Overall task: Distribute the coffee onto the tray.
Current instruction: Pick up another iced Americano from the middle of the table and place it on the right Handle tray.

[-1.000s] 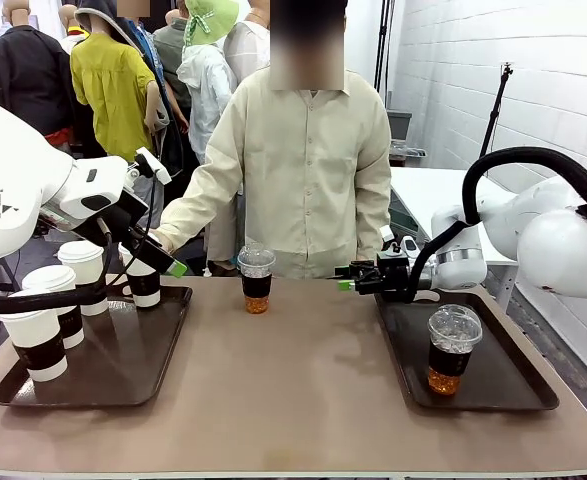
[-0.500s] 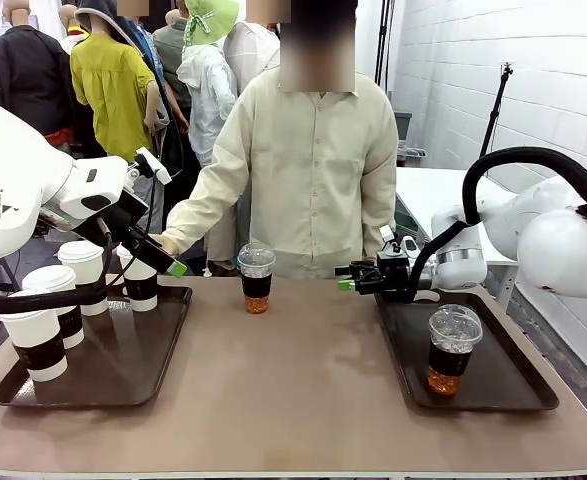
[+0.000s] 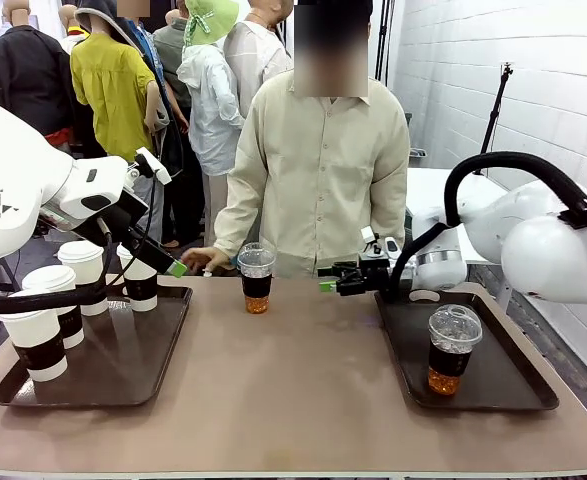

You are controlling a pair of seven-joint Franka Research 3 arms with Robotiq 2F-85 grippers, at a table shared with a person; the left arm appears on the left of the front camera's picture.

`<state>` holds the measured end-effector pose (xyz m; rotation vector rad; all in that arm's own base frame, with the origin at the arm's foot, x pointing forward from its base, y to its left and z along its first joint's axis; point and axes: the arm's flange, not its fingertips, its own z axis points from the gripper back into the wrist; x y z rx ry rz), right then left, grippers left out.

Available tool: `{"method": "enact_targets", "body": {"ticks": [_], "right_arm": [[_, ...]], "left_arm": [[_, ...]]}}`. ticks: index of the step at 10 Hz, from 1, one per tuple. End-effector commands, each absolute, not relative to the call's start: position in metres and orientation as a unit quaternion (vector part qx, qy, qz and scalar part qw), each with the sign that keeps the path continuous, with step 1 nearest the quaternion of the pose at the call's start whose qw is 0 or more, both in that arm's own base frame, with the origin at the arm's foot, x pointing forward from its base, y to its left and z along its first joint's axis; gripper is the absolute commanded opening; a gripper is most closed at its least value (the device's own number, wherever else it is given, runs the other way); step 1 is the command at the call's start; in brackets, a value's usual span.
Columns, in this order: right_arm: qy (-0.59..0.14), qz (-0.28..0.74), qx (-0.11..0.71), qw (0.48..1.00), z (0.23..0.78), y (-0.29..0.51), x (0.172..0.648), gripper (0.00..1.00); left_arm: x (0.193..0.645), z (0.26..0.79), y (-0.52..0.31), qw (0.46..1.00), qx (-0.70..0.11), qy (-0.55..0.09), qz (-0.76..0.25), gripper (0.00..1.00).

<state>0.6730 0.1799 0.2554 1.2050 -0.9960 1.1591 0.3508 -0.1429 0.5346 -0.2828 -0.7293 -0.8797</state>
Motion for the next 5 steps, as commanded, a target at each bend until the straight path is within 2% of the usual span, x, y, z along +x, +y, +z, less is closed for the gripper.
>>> {"method": "enact_targets", "body": {"ticks": [1,5], "right_arm": [[-0.428,0.489,0.507,0.566,0.251,0.203,0.687,1.00],[-0.433,0.495,0.492,0.571,0.244,0.237,0.693,1.00]], "left_arm": [[0.349,0.534,-0.144,0.833,-0.133,-0.340,-0.415,1.00],[0.349,0.534,-0.144,0.833,-0.133,-0.340,-0.415,1.00]]}}
